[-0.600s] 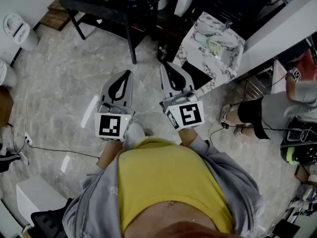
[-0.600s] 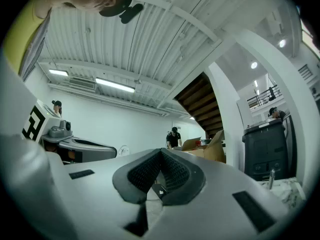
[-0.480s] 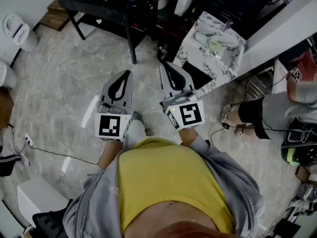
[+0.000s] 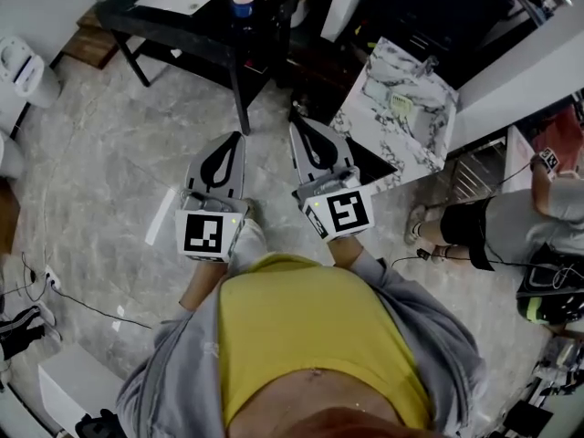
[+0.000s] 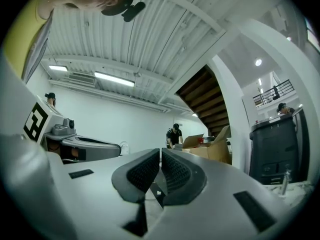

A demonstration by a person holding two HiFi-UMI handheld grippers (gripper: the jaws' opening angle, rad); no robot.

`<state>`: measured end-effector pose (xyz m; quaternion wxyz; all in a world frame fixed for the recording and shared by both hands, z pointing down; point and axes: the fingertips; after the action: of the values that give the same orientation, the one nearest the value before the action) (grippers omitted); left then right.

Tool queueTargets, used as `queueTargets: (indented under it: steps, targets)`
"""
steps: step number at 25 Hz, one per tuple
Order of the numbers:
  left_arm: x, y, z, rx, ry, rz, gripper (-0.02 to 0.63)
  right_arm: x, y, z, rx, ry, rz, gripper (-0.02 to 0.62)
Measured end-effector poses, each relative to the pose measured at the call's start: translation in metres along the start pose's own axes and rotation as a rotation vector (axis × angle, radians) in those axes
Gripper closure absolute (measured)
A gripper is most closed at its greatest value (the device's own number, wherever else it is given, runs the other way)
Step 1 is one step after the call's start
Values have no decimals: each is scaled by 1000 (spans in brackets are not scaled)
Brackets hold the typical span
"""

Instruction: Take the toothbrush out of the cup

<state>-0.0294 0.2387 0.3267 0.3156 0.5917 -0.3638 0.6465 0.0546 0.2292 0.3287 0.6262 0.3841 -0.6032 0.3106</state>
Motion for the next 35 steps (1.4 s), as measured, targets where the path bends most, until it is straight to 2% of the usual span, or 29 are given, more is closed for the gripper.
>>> queueTargets:
  steps: [8, 14, 23, 35]
  targets:
    - [4, 95, 84, 25, 16, 32, 603, -5, -32, 125, 7, -10, -3, 560]
    - [13, 147, 132, 54, 5, 36, 603, 2, -48, 186, 40, -16, 1, 541]
    - [27, 182, 180, 90, 34, 5, 604, 19, -70, 240, 59, 28, 30, 515]
    - [36, 232, 283, 71, 18, -22, 603, 40, -136, 350, -8, 23, 17, 506]
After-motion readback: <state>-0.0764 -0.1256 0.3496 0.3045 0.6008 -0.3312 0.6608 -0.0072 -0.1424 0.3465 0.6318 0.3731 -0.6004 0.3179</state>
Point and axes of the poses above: the fingertips, and each gripper's own axes: z forward along the fingers, y to its left, x out of its underside, and after that the axes turned 7 degrees about y, right-handed
